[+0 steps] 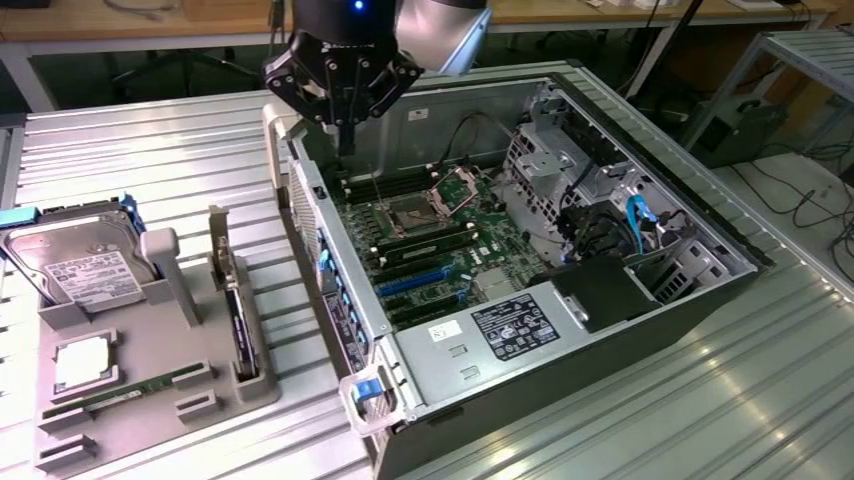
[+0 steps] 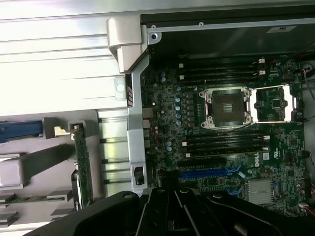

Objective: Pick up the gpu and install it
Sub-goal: 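Reach for the gpu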

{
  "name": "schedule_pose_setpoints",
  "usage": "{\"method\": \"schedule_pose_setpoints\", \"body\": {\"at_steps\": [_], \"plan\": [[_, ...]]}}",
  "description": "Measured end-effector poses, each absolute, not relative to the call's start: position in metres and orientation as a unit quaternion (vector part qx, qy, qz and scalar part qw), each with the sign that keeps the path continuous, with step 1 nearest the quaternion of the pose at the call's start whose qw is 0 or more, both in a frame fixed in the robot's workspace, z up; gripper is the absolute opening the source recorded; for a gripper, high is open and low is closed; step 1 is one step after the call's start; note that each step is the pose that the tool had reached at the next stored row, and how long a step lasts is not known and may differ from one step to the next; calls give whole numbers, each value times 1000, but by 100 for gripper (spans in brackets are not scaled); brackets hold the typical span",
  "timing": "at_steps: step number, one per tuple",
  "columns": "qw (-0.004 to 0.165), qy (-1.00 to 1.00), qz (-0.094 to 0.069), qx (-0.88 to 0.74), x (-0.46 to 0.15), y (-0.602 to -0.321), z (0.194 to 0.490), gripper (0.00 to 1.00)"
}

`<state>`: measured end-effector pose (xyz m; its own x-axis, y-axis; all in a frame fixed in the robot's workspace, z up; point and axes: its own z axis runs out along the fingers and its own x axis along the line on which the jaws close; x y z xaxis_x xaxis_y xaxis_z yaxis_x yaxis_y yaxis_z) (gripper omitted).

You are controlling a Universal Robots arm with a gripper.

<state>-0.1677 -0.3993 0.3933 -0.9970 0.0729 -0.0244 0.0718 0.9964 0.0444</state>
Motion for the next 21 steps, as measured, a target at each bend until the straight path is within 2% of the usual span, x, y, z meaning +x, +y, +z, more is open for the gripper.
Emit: {"method": "schedule_pose_setpoints", "body": {"at_steps": [21], "plan": [[13, 999, 22, 36, -187, -400, 393, 11]]}}
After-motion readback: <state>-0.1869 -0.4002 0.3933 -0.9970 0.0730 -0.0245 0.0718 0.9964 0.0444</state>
